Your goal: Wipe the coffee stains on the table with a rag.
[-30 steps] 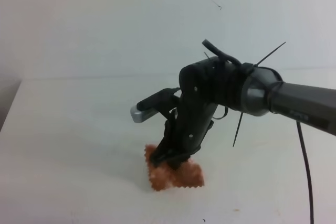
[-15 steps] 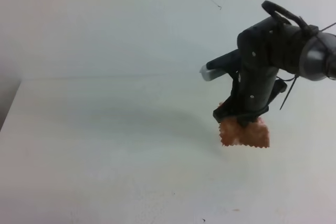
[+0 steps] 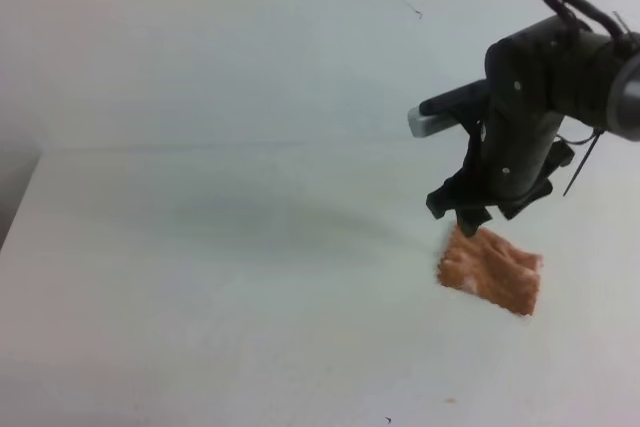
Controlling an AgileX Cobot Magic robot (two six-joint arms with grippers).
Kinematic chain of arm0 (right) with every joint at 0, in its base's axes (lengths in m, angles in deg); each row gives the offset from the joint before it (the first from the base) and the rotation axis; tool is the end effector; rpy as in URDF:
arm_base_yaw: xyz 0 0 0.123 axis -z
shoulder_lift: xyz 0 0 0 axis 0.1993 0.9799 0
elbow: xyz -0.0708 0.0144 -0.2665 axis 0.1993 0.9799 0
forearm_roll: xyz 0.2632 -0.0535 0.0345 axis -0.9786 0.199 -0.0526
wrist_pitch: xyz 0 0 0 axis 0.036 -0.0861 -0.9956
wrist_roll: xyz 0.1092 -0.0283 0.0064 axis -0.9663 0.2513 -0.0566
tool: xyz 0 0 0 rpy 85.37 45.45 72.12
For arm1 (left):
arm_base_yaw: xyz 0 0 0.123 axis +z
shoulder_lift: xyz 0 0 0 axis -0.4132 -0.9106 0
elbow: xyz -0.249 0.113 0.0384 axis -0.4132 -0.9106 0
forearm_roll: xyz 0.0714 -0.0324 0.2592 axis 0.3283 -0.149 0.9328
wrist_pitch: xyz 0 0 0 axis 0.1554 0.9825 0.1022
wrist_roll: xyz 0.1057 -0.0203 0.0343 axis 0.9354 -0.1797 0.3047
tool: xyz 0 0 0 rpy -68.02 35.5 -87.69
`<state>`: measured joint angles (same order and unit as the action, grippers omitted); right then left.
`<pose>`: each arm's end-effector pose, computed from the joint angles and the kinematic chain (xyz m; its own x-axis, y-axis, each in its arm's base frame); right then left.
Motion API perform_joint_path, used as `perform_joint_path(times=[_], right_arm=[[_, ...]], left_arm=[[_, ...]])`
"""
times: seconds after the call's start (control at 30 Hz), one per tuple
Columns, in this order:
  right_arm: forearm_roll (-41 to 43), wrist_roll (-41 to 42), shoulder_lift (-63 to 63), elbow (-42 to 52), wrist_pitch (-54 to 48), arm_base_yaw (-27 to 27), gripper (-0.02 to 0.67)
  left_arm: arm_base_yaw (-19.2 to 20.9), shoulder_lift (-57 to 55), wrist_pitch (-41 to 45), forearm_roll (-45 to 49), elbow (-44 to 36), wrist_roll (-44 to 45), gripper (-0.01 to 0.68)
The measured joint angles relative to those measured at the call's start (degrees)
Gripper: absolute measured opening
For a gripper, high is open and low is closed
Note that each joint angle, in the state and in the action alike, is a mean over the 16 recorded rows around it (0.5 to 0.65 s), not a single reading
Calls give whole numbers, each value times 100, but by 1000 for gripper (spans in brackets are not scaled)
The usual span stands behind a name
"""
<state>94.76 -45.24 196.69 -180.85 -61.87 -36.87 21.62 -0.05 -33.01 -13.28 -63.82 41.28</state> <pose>0.4126 0.1787 0.2114 -0.8500 -0.4192 -0.3191 -0.3974 0.9078 -0.1340 0.1035 -0.0030 0.1784 -0.2385 -0.2355 -0.9421 -0.0284 0.9714 -0.2357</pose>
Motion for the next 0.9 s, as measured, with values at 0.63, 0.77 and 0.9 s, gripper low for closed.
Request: perform_joint_path(times=[0.63, 0.77, 0.9], right_arm=[[1435, -404, -3702, 1000, 893, -5, 38], [1871, -812, -4687, 1907, 1266, -5, 8], [2246, -1308, -5733, 3033, 1611, -5, 2]], left_arm=[[0, 0, 0, 0, 0, 0, -3], [0, 0, 0, 0, 0, 0, -3], [0, 0, 0, 0, 0, 0, -3]])
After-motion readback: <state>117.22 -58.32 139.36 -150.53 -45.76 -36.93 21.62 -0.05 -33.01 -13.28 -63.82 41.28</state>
